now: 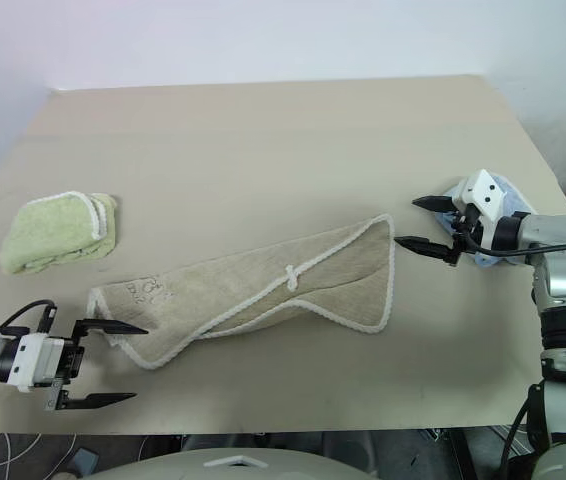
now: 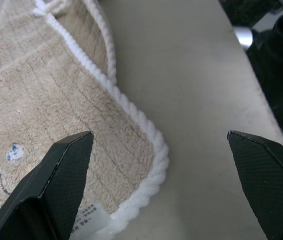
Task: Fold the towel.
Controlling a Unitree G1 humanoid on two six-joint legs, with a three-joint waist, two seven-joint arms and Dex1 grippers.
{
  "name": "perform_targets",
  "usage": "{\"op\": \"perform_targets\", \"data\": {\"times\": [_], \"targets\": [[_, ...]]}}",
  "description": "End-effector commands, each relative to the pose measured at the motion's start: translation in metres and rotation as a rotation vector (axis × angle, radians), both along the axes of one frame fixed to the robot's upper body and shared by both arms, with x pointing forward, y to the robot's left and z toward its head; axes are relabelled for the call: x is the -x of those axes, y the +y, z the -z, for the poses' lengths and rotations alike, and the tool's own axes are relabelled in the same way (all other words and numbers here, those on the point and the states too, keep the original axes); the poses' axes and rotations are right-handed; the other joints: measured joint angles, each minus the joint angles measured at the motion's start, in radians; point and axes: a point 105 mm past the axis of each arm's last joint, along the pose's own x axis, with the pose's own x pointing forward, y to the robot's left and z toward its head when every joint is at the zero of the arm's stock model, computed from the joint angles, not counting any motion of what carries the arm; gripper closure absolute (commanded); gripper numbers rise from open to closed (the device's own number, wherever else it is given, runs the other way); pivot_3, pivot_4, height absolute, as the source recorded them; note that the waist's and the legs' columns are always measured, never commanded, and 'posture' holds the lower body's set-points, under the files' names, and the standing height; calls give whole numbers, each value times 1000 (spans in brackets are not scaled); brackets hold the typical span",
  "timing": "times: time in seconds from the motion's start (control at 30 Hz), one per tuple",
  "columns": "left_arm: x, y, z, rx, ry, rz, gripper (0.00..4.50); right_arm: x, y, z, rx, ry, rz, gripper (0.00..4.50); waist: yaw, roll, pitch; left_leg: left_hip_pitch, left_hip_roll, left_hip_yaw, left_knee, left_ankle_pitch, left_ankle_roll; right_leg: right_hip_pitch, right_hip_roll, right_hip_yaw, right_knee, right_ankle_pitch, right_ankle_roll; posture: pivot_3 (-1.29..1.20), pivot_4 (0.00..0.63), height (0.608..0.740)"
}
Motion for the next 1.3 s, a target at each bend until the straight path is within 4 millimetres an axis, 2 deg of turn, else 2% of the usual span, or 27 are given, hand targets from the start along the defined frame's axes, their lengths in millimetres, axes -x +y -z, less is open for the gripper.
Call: {"op": "perform_targets", "data": {"times": [0.03,0.27,0.33,0.37,0.77,1.03,1.3], "targets": [[-2,-2,6,-8,19,0,0,-2,5,-14,-12,-52,-13,34,0,0,0,0,0,0,0,0,0,0,0,0,0,0,0,0,150,728],[-5,-9,13,20,92,8,0,1,6,-14,-23,-53,-7,34,0,0,0,0,0,0,0,0,0,0,0,0,1,0,0,0,150,728],[-6,-9,15,22,114,4,381,2,6,-14,-26,-54,-3,0,0,0,0,0,0,0,0,0,0,0,0,0,1,0,0,0,150,728],[-6,-8,16,19,122,4,595,2,5,-14,-28,-54,0,0,0,0,0,0,0,0,0,0,0,0,0,0,1,0,0,0,150,728],[-7,0,26,-37,156,-2,4467,3,3,-16,-49,-59,29,0,-1,0,0,0,0,0,0,0,0,0,0,0,1,0,0,0,150,728],[-9,2,29,-77,158,1,4467,4,4,-18,-57,-67,31,0,-1,4,-3,3,0,0,0,0,0,1,0,0,1,0,0,0,150,728],[-28,3,15,-50,108,-46,4467,0,8,-15,-37,-59,25,0,1,4,-3,6,1,0,0,0,0,4,0,0,1,0,0,0,150,728]]}}
